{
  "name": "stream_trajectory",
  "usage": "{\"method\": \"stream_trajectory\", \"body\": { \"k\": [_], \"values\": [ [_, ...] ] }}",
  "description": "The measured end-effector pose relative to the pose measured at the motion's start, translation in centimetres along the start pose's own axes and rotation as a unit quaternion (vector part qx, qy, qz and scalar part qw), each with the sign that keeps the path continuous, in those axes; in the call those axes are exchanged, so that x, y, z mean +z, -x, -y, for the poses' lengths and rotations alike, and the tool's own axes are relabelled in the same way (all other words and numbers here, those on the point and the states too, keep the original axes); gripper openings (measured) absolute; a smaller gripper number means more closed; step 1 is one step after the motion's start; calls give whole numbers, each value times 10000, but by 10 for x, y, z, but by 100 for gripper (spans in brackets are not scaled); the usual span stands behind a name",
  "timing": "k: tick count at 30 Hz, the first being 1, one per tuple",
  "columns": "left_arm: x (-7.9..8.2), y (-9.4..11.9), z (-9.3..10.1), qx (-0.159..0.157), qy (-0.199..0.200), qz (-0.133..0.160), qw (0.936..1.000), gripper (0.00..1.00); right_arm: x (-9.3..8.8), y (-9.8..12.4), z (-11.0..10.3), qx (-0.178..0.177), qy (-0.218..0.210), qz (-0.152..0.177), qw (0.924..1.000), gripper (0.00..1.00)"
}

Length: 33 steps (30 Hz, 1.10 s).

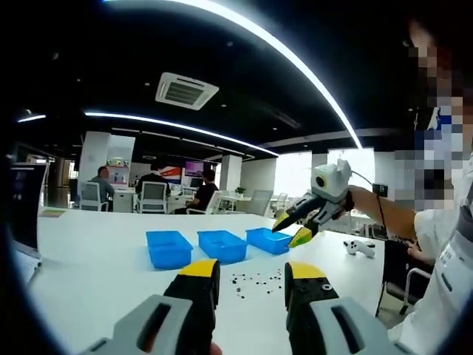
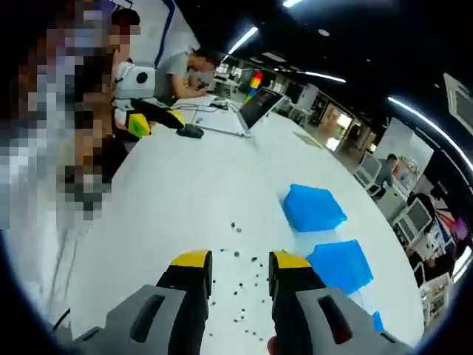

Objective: Pick up the resistors one by one and place each resistor into its matching bin, sorting the parts by color and model until every resistor is separated into the correct bin for its type

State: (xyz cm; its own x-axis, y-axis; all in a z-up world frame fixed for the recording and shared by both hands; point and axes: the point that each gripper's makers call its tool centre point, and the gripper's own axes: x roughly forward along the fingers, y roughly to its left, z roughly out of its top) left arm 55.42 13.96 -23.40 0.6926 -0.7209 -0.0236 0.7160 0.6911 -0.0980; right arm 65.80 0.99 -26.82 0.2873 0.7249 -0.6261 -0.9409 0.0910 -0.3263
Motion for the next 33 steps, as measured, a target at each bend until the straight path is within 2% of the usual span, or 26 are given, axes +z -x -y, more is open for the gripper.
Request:
{"method": "stream_trajectory", "body": {
  "k": [3,6,10,15,22,25,26,27,28,33],
  "values": [
    [0,1,-2,20,1,-6,10000,37,2,-23,1,180,159,-115,9996,33],
    [0,1,-1,7,11,-1,10000,37,-6,-43,-2,498,399,-452,9969,30],
    [0,1,-1,4,20,6,10000,37,-25,-72,-5,829,608,-1049,9892,26],
    [1,2,1,-5,7,24,10000,37,-42,-96,-5,1114,596,-1444,9814,21],
    [1,2,1,1,16,34,10000,37,-55,-112,-8,1388,612,-1748,9728,18],
    [1,0,3,-19,15,27,10000,37,-65,-121,-10,1506,549,-2048,9656,15],
    [1,0,5,-44,10,27,10000,37,-61,-123,-14,1625,443,-1958,9661,11],
    [1,-1,6,-61,6,26,10000,37,-64,-126,-13,1596,425,-2022,9653,9],
    [1,-1,7,-74,-1,23,10000,37,-63,-122,-20,1782,255,-2050,9621,7],
    [2,-1,6,-59,10,36,10000,37,-61,-120,-16,1752,291,-2186,9595,7]
  ]
}}
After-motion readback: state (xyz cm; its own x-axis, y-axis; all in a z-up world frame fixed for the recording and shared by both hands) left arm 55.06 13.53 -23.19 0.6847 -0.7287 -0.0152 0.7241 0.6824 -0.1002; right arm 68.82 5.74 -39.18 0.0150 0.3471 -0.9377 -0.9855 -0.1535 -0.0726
